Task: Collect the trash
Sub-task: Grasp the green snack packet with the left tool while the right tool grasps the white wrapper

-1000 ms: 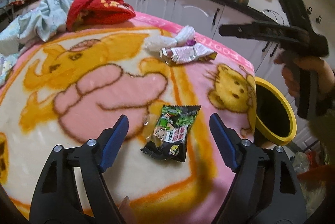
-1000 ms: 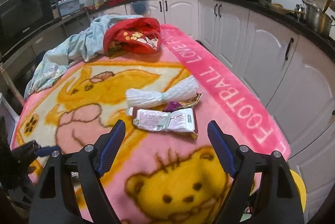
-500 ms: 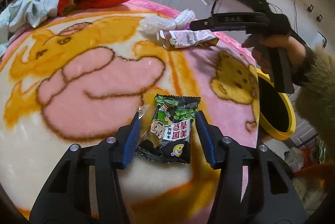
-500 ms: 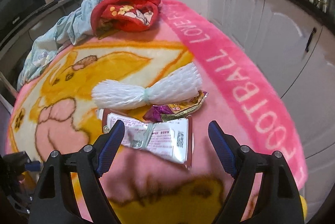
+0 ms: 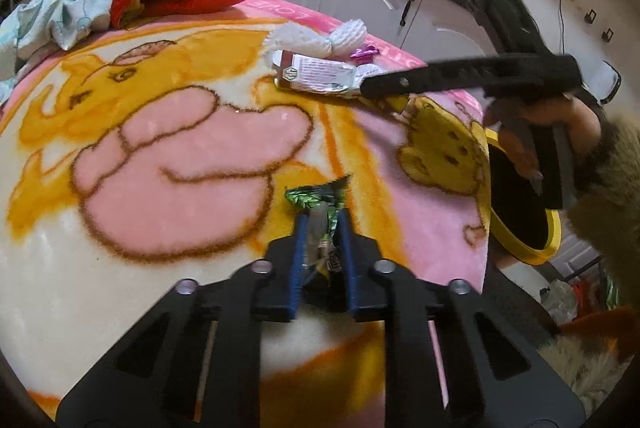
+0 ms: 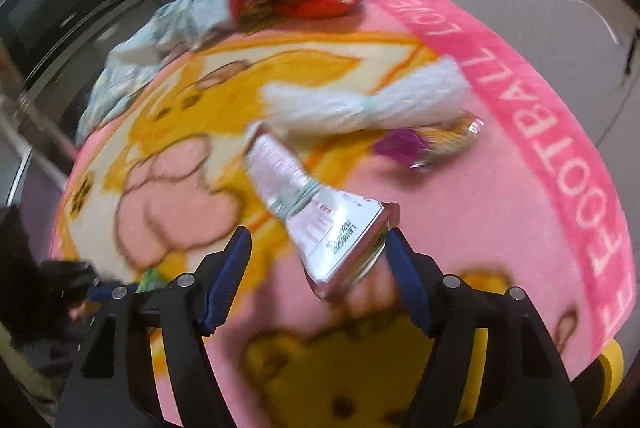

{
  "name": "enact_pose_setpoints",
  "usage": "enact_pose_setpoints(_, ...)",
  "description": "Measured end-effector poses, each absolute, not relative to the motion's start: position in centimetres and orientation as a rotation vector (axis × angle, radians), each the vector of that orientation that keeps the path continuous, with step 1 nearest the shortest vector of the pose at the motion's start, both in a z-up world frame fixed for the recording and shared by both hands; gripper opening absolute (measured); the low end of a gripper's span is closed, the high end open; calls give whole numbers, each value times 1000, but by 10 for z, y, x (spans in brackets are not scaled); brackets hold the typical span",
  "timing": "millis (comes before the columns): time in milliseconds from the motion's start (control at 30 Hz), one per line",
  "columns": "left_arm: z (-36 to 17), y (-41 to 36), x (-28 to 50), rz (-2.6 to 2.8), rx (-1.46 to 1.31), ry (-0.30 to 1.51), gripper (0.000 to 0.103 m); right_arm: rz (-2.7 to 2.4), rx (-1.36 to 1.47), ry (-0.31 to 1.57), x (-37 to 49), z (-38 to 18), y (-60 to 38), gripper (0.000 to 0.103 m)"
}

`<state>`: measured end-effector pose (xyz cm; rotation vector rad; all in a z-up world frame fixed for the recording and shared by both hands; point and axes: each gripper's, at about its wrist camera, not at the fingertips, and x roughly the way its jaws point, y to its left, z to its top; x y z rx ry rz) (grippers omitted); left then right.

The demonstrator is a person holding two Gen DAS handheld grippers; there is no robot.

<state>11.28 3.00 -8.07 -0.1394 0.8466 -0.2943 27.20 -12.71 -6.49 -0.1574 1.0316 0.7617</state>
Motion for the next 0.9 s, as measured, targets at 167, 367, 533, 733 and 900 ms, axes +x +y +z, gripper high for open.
enact_pose_setpoints(167, -74, 38, 106, -265, -145, 832, 4, 737, -312, 919, 261, -52, -115, 72)
enact_pose_setpoints(367, -59, 58, 96, -216, -159, 794, 4, 769, -499, 867, 261, -57, -85, 71)
enact_pose_setpoints(533, -50, 69, 91, -187, -170, 772, 4, 779, -623, 910, 269, -73, -59, 65)
enact_pose_setpoints(733, -45, 73, 89, -167, -168, 754, 4, 757, -655, 947, 269, -83, -53, 40)
enact_pose_setpoints(900, -41, 75, 86, -152, -176, 745, 4, 760, -567, 981, 250, -78, -62, 29)
